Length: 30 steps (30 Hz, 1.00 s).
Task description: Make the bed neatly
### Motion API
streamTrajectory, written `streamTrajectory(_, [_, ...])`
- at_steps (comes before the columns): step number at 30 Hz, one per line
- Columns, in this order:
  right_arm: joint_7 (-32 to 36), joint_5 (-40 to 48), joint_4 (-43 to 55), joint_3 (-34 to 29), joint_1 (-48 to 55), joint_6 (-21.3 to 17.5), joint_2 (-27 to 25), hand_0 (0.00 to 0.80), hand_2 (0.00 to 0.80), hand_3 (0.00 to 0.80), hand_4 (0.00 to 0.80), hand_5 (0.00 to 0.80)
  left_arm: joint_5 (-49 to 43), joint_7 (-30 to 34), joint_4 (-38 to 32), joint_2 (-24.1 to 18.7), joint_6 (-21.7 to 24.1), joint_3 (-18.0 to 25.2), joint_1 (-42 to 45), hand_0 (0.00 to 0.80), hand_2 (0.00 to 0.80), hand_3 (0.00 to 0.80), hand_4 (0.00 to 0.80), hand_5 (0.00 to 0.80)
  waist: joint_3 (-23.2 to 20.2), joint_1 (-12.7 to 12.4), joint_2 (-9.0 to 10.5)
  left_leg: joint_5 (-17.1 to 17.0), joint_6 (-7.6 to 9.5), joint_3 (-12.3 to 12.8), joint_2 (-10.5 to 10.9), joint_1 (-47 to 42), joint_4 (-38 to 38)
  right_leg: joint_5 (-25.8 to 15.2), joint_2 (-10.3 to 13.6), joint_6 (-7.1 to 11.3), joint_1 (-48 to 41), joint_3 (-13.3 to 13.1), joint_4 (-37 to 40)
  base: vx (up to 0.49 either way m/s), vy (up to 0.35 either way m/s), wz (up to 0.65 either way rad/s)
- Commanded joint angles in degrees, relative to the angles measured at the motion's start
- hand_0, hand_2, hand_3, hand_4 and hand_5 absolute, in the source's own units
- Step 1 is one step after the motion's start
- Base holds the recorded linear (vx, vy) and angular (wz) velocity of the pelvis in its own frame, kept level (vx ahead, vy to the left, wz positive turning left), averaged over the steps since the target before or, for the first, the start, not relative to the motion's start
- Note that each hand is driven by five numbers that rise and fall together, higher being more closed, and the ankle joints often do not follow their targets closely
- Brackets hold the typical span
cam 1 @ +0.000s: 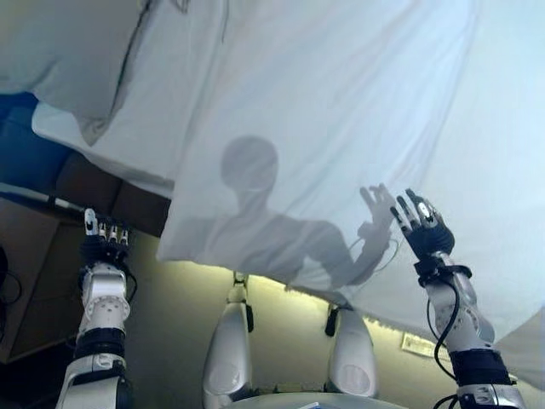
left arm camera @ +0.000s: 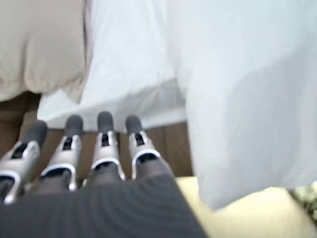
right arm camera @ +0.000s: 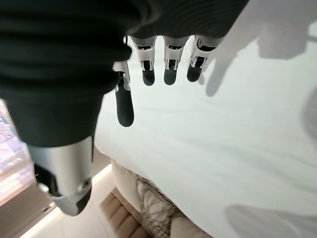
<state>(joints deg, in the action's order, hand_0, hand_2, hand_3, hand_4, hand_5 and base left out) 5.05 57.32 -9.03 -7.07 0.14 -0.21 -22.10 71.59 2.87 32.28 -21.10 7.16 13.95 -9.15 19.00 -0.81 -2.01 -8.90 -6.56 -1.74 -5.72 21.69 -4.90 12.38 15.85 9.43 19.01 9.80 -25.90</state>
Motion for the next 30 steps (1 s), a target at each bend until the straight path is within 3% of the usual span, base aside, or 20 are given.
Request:
streamTrajectory(1, [0.2,-1.3,1.6,-3.1,1.2,-3.5,2.5,0.0,0.0,0.0,0.0,0.0,-5.7,4.8,-0.8,-0.8,2.6,-1.5,1.2,0.0,0.0,0.0,0.0,0.0,-3.9,-0.2,3.21,7.7,2.29,-0.3,-1.2,-7.1,-3.5,-17.2,1.9,0.75,-5.3,-2.5,17.5,0.104,-0.121,-0.06])
streamTrajectory(10, [0.5,-5.5,4.1,0.0,10.6,-2.9,6.8,0.0,0.0,0.0,0.0,0.0,-20.6,9.4,-7.6,4.6,0.9,-8.8,10.1,0.0,0.0,0.0,0.0,0.0,-10.8,0.4,3.86,6.6,2.36,2.6,-2.3,-17.4,2.4,-18.6,1.0,1.03,-13.9,-3.1,22.6,0.13,-0.1,-0.08])
streamTrajectory(20, [-5.8,-12.2,-2.2,4.1,12.3,-6.9,7.9,0.0,0.0,0.0,0.0,0.0,-21.6,9.0,-9.7,5.6,-2.6,-15.1,11.9,0.0,0.0,0.0,0.0,0.0,-15.2,0.9,4.38,5.4,2.03,6.1,-3.0,-23.8,7.1,-20.4,-0.3,0.72,-18.5,-2.9,26.2,0.008,-0.075,-0.13])
streamTrajectory(23, [-6.7,-11.5,-6.0,4.6,12.4,-8.5,8.3,0.0,0.0,0.0,0.0,0.0,-21.9,9.1,-8.9,6.4,-1.9,-16.1,11.8,0.0,0.0,0.0,0.0,0.0,-16.1,1.4,4.52,5.2,1.72,7.3,-3.2,-25.3,8.6,-21.1,-0.9,0.58,-19.6,-2.6,28.1,-0.014,-0.042,-0.07])
streamTrajectory(26, [-5.5,-6.8,-8.5,4.8,12.2,-8.9,9.2,0.0,0.0,0.0,0.0,0.0,-22.4,8.4,-8.0,6.7,-1.7,-17.2,11.3,0.0,0.0,0.0,0.0,0.0,-16.8,1.6,4.52,5.0,1.47,7.8,-3.5,-25.9,9.2,-21.1,-1.5,0.4,-20.3,-2.4,28.8,0.004,-0.032,-0.14])
streamTrajectory(30, [-4.7,-11.2,-9.7,6.2,12.7,-9.6,9.3,0.0,0.0,0.0,0.0,0.0,-23.7,9.7,-8.2,6.5,-2.7,-17.6,11.5,0.0,0.0,0.0,0.0,0.0,-16.9,1.9,4.58,5.4,1.27,8.5,-4.0,-26.1,7.9,-20.9,-1.5,0.22,-20.2,-3.2,28.1,0.017,-0.015,-0.15])
